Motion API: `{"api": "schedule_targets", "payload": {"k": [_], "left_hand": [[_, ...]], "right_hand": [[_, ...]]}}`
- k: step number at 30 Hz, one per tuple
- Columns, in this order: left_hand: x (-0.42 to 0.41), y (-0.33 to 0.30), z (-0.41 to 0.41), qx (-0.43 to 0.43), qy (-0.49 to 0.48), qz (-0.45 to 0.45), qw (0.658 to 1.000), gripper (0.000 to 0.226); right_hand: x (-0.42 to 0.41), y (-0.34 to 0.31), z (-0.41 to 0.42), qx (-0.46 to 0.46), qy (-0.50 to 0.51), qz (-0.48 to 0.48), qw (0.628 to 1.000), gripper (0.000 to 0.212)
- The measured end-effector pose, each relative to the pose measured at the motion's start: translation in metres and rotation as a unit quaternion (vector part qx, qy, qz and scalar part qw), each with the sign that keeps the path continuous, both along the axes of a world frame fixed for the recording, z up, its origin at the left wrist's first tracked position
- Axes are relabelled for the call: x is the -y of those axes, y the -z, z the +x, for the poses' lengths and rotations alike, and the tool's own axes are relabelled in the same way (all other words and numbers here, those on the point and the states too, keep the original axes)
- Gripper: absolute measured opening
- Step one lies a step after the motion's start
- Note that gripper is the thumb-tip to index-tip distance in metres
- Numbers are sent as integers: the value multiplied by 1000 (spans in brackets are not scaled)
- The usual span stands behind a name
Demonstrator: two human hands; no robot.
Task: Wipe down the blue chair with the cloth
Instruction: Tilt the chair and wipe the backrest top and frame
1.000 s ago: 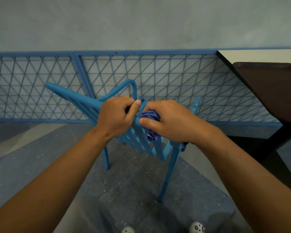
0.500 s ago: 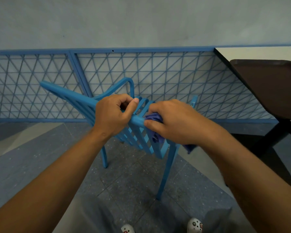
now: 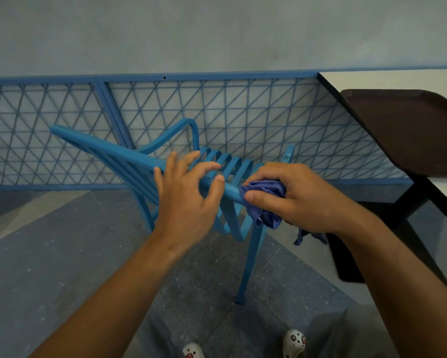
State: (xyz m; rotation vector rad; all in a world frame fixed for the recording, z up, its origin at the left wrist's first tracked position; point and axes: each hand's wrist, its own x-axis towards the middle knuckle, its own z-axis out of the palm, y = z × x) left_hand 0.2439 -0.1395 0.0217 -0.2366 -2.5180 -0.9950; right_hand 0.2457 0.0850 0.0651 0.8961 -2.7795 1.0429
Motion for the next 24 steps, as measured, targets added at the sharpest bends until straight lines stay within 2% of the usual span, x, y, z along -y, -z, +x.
{"api": "schedule_targets", "payload": {"k": [3, 7, 16, 24], "left_hand": [[-14, 1, 7, 25, 23, -31, 999, 36], [-19, 5, 0, 31, 17, -37, 999, 32], [-2, 4, -1, 14, 74, 38, 996, 24], [40, 0, 6, 16, 76, 41, 996, 21]], "right_hand": [[-16, 22, 7, 50, 6, -96, 994, 20], [-18, 36, 11, 69, 21, -140, 988, 19], [-9, 23, -1, 109, -24, -131, 985, 8], [40, 31, 8, 32, -44, -114, 992, 11]]}}
